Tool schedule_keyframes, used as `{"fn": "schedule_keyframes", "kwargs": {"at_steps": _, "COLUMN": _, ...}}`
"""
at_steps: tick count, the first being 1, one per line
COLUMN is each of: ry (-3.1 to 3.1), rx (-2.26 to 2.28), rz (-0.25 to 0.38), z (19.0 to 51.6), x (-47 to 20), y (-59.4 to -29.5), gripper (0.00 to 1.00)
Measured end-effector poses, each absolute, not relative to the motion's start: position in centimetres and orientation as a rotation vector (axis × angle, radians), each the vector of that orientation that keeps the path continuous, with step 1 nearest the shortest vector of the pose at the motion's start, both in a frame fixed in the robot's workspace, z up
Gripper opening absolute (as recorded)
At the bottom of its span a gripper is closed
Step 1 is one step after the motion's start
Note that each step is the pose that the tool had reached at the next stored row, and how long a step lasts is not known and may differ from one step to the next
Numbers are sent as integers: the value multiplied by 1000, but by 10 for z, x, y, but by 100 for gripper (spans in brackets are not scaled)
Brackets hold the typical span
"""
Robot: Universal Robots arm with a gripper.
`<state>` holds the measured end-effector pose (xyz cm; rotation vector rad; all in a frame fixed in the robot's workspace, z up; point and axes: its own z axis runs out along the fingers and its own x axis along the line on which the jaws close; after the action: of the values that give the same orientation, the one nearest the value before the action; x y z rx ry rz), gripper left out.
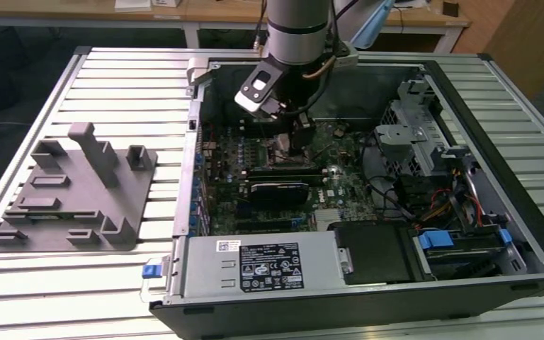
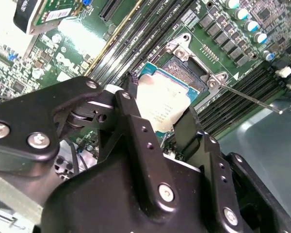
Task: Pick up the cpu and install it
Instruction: 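Place the cpu into insertion slot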
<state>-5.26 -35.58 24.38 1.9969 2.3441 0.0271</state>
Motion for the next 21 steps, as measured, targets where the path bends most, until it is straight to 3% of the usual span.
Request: {"fn": "schedule_keyframes", "kwargs": {"at_steps": 21, "ry": 2245, "rx": 2109, "rz": 25, "z": 237, "x": -44, "y": -351, "gripper": 54}}
